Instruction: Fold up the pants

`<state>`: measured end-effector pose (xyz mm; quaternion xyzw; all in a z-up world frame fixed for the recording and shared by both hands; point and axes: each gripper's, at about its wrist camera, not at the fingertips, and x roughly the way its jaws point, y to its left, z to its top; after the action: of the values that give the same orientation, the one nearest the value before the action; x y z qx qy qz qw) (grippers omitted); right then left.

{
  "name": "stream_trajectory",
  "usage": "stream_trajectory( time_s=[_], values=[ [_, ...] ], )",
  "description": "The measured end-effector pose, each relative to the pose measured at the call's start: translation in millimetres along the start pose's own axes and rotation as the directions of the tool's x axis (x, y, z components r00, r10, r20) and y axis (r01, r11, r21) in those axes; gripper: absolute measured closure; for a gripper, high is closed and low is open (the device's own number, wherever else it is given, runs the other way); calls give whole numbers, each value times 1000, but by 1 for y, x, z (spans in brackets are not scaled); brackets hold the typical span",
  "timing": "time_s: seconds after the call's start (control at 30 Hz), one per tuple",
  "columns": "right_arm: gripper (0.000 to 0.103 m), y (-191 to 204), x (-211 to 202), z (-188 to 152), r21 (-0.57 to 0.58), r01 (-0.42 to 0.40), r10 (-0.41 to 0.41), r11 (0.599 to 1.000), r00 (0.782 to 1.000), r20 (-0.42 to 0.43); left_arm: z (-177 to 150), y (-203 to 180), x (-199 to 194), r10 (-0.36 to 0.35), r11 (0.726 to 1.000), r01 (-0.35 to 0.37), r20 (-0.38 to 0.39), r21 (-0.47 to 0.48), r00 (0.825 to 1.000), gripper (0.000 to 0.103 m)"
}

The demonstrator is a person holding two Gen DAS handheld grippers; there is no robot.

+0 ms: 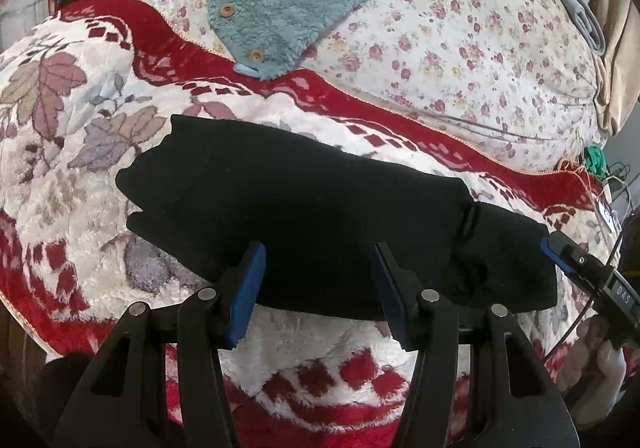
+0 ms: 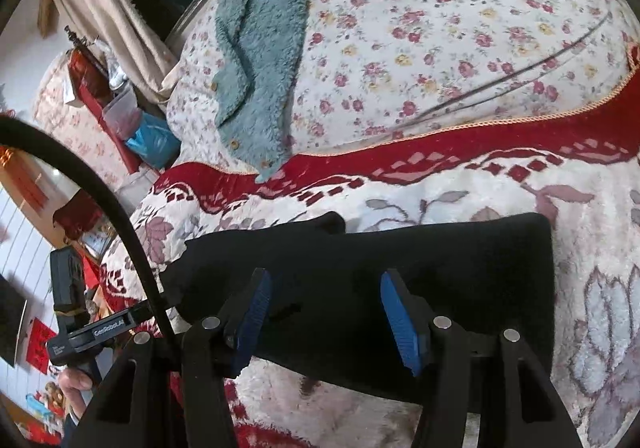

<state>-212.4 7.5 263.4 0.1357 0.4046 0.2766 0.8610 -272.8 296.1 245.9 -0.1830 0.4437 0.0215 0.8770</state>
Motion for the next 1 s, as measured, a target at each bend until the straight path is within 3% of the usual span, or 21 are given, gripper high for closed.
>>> stream_trajectory(
  time_s=[0.13, 0.2, 0.43, 0.57, 0.77, 0.9, 1.0],
  values=[
    [45, 10, 9, 1, -40, -27, 26, 999, 1000, -15, -2, 10, -2, -13, 999, 12, -8, -49, 1000, 49],
    [36, 18, 19, 2, -66, -33, 31, 997, 999, -32, -2, 21, -4, -20, 996, 20, -7, -89, 1000, 49],
    [36, 40, 53, 6, -103, -85, 76, 991, 993, -89, -9, 59, -9, -11, 973, 6, -19, -230, 1000, 49],
    [36, 58, 73, 12, -141, -133, 117, 981, 986, -120, -17, 84, -12, -20, 942, 14, -14, -336, 1000, 49],
    [35, 103, 119, 30, -269, -273, 221, 923, 953, -208, -24, 108, -9, -50, 893, 45, -1, -447, 999, 49],
    [33, 133, 153, 37, -387, -297, 193, 873, 939, -285, -25, 113, -2, -98, 867, 96, 21, -489, 995, 46],
    [33, 149, 173, 39, -435, -319, 187, 842, 929, -320, -19, 111, 7, -111, 864, 108, 23, -492, 994, 41]
  ],
)
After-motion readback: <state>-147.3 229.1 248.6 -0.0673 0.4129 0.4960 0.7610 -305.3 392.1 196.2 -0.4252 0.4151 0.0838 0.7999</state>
